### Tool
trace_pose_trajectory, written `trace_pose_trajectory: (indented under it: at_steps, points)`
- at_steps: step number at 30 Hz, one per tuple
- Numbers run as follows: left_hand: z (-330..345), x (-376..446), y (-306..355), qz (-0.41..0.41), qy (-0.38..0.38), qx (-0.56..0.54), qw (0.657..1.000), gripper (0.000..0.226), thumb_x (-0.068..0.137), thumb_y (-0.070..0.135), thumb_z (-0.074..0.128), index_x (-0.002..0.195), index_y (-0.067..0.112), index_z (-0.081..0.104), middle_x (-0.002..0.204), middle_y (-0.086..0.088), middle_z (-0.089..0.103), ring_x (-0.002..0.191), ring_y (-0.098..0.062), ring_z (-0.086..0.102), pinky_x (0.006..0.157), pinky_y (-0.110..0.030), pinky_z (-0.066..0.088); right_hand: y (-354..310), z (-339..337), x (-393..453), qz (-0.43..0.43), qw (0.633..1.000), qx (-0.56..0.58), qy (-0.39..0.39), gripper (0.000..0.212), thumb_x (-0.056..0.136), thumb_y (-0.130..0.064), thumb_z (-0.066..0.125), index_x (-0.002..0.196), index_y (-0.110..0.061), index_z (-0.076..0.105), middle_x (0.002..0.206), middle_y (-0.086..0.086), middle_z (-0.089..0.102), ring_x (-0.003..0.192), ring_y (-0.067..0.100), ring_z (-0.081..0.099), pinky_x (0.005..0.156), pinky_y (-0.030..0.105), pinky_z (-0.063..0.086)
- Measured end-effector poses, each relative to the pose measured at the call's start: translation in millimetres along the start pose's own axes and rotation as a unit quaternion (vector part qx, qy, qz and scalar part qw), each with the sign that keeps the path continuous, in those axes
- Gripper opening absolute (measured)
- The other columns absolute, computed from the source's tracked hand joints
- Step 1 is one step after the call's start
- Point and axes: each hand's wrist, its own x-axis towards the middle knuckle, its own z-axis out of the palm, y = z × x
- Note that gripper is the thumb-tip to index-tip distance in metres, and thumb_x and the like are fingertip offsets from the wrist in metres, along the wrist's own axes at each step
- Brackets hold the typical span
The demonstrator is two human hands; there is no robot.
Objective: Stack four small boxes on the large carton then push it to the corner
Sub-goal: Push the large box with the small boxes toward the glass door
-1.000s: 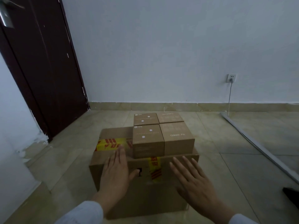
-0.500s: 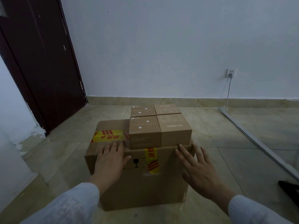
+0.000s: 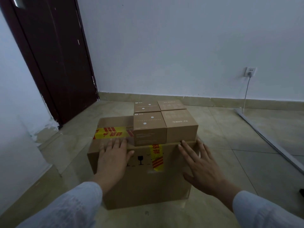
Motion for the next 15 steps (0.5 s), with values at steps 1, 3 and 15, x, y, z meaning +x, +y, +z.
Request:
trace_pose_trajectory:
  at_steps: [1,3,15]
  points:
    - [-1,-1,-3,-0.002,0.002,-0.001,1.000,0.057,0.093,0.052,0.025,0.142,0.025,0.026,0.152,-0.004,0.033,0.142,-0.027,0.024,0.116,-0.050,0.016,-3,0,2,-0.003,1.000,-0.004,0.001,0.090,0.073,-0.064,0.038,0.148,-0.021,0.014,0.150,0.005,0.033,0.135,0.044,0.016,0.106,0.051,0.014]
    - [-4,-5,-13,-0.011,0.003,-0.003,1.000,0.056,0.093,0.052,0.025,0.142,0.025,0.027,0.152,-0.004,0.034,0.142,-0.027,0.025,0.116,-0.050,0.017,-13,0,7,-0.010,1.000,-0.006,0.003,0.089,0.073,-0.065,0.037,0.148,-0.021,0.016,0.149,0.006,0.036,0.134,0.045,0.017,0.108,0.054,0.019]
    - [-23,-46,-78,-0.083,-0.006,-0.006,0.997,0.057,0.092,0.053,0.027,0.143,0.027,0.025,0.154,-0.003,0.030,0.142,-0.027,0.023,0.115,-0.050,0.020,-98,-14,29,-0.013,0.998,0.052,0.030,0.090,0.073,-0.064,0.039,0.148,-0.021,0.013,0.145,0.007,0.029,0.131,0.052,0.020,0.099,0.062,0.028]
